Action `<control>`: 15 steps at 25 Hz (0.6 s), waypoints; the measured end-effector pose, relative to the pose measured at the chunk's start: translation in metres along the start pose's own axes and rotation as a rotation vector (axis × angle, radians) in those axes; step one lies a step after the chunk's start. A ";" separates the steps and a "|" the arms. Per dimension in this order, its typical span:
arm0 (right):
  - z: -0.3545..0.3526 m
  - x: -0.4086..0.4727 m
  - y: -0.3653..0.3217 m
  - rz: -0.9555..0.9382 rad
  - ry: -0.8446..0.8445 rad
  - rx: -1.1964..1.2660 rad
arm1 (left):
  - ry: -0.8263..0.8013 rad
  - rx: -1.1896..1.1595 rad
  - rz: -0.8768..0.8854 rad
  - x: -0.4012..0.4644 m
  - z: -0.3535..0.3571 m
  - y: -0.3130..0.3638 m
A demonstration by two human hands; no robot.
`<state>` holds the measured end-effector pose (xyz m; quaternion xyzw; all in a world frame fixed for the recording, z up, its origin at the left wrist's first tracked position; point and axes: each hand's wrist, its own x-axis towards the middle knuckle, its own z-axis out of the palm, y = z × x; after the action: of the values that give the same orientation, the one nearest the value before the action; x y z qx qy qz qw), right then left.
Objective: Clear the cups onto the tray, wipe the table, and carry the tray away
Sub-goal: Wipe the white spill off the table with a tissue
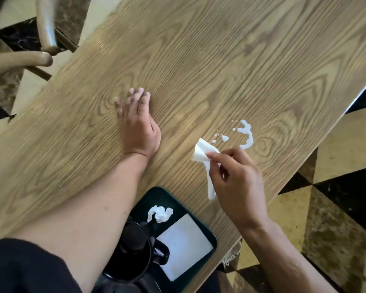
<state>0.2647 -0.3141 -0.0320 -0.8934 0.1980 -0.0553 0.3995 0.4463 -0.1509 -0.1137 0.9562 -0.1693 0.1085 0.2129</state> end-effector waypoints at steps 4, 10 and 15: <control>0.042 0.078 -0.030 -0.054 -0.073 -0.084 | -0.015 0.020 -0.039 0.000 0.001 0.003; 0.065 0.113 -0.033 -0.332 -0.402 -0.233 | -0.109 0.049 -0.026 0.002 0.003 -0.002; 0.028 0.115 -0.011 -0.701 -0.872 -0.256 | -0.151 -0.006 -0.105 0.006 -0.007 0.009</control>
<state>0.3804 -0.3340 -0.0496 -0.8872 -0.2879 0.2136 0.2905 0.4474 -0.1571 -0.1029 0.9686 -0.1347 0.0244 0.2076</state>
